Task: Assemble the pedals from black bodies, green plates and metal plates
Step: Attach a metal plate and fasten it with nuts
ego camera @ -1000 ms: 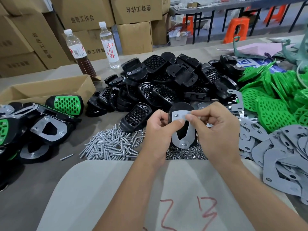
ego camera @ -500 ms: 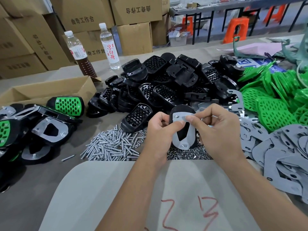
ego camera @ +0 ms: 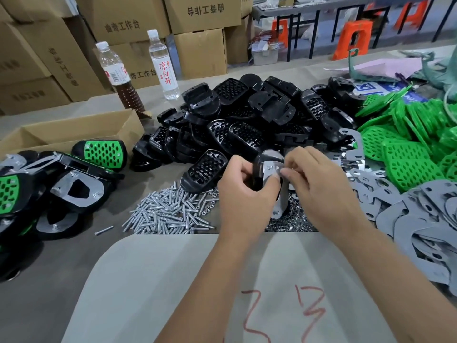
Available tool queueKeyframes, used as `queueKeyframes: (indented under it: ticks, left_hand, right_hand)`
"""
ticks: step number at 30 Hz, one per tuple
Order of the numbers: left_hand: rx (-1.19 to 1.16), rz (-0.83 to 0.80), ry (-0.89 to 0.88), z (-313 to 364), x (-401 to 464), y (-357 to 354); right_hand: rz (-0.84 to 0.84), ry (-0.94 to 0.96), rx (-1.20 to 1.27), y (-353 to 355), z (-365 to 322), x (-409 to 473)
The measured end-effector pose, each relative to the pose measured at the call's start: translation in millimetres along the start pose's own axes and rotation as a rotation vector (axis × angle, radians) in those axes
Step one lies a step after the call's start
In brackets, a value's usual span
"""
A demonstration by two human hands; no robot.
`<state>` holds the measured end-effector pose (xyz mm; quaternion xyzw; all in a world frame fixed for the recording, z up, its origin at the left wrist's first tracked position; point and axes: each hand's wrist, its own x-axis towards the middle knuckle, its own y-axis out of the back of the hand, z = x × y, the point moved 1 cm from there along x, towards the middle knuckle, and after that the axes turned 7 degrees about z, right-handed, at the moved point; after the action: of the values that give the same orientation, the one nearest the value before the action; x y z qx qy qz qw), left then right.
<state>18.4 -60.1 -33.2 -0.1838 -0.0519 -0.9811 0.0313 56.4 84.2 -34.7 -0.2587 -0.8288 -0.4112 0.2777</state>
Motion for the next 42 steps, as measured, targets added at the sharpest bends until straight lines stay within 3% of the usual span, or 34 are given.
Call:
queueKeyframes:
  ticks: [3, 8, 16, 28, 35, 42]
  left_hand:
    - [0.032, 0.070, -0.037, 1.6, -1.9, 0.5]
    - [-0.004, 0.047, 0.014, 6.9, -3.2, -0.6]
    - [0.006, 0.005, 0.146, 1.2, 3.9, 4.5]
    - [-0.105, -0.127, 0.175, 3.3, 4.5, 3.7]
    - [0.015, -0.057, 0.126, 0.8, 4.6, 4.6]
    - [0.036, -0.069, 0.135, 0.0, 7.3, 4.1]
  right_hand:
    - [0.026, 0.012, -0.099, -5.3, -9.8, -0.7]
    - [0.034, -0.006, -0.164, -6.3, -16.0, -1.3]
    - [-0.115, 0.051, -0.226, -5.9, -14.7, -7.3]
    - [0.092, -0.041, -0.304, -3.1, -23.2, -6.8]
    - [-0.115, -0.075, -0.299, -9.5, -26.4, -10.0]
    - [-0.128, -0.064, -0.351, -5.6, -28.2, -8.2]
